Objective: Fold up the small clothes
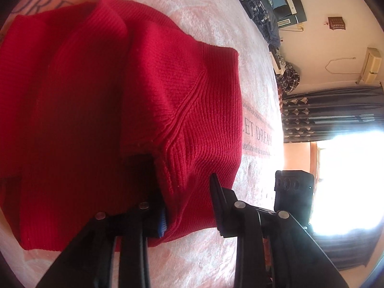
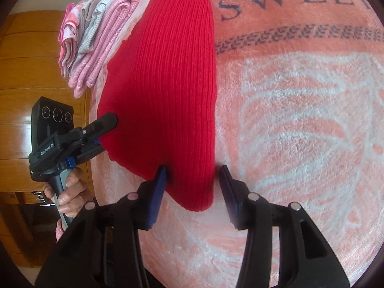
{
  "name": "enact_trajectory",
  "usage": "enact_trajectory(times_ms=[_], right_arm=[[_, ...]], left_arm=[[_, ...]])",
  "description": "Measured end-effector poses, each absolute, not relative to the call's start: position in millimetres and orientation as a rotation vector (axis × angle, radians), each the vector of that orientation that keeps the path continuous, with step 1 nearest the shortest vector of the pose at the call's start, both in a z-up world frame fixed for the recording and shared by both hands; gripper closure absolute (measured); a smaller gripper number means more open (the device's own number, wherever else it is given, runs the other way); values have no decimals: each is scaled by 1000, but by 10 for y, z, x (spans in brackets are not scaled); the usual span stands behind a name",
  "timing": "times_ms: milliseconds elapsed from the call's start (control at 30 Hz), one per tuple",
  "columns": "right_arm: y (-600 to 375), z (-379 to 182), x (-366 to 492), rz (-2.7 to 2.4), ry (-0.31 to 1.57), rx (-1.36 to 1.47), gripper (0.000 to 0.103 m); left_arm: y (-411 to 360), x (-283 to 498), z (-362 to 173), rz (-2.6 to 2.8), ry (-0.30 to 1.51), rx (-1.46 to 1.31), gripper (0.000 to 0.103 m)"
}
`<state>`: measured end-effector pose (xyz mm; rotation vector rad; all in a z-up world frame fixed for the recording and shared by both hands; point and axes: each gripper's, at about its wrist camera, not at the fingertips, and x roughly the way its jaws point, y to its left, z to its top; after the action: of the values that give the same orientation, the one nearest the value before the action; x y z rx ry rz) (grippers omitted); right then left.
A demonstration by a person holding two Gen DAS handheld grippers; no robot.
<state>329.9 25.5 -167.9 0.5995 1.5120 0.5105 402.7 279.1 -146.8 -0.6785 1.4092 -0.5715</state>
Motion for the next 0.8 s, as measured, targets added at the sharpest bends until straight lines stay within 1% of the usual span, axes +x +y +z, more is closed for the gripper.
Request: enact_trajectory(times_ms=[33, 67, 133, 167, 267, 300, 367, 400, 433, 467, 500, 533, 567, 600, 633, 700, 800], right_arm=[[301, -1690, 3281, 514, 1510, 579, 79], [350, -1673, 3273, 515, 1502, 545, 84], [389, -1590, 3268, 484, 1503, 472, 89], [396, -1546, 3272, 464, 1512, 445, 90], [409, -1495, 3272, 448, 1518, 411, 90], [402, -1503, 3271, 452, 1515, 424, 90], [361, -1505, 3281, 462, 1518, 453, 90], [340, -1485, 3290, 472, 1516, 473, 90], [314, -1463, 3306, 484, 1512, 491, 91], [303, -1435, 3306, 493, 1507, 502, 91], [289, -1400, 3311, 500, 1499, 510, 91], [271, -1372, 3314, 507, 1492, 518, 91], [252, -1354, 3319, 508, 1487, 525, 91], [227, -1352, 3310, 505, 1485, 530, 91], [214, -1358, 3307, 504, 1485, 534, 91], [194, -1389, 3293, 506, 1491, 536, 91], [166, -1419, 3274, 509, 1497, 519, 91]], left_arm=[[2781, 4015, -1500, -557, 1419, -663, 86], [2763, 4010, -1526, -538, 1427, -637, 89], [2737, 4003, -1547, -526, 1427, -618, 94], [2725, 4001, -1545, -528, 1429, -617, 95], [2676, 4000, -1539, -519, 1443, -578, 92], [2665, 4009, -1536, -511, 1447, -566, 87], [2652, 4016, -1537, -506, 1451, -544, 72], [2653, 4021, -1533, -501, 1450, -537, 51], [2669, 4012, -1535, -512, 1451, -563, 36], [2679, 4010, -1550, -538, 1463, -616, 32], [2691, 4015, -1566, -556, 1475, -674, 33], [2701, 4022, -1582, -571, 1478, -732, 45], [2705, 4020, -1593, -588, 1480, -768, 59], [2696, 4012, -1600, -599, 1490, -778, 88], [2685, 4014, -1587, -594, 1484, -763, 95], [2679, 4021, -1530, -570, 1452, -722, 96], [2712, 4041, -1459, -564, 1421, -739, 96]])
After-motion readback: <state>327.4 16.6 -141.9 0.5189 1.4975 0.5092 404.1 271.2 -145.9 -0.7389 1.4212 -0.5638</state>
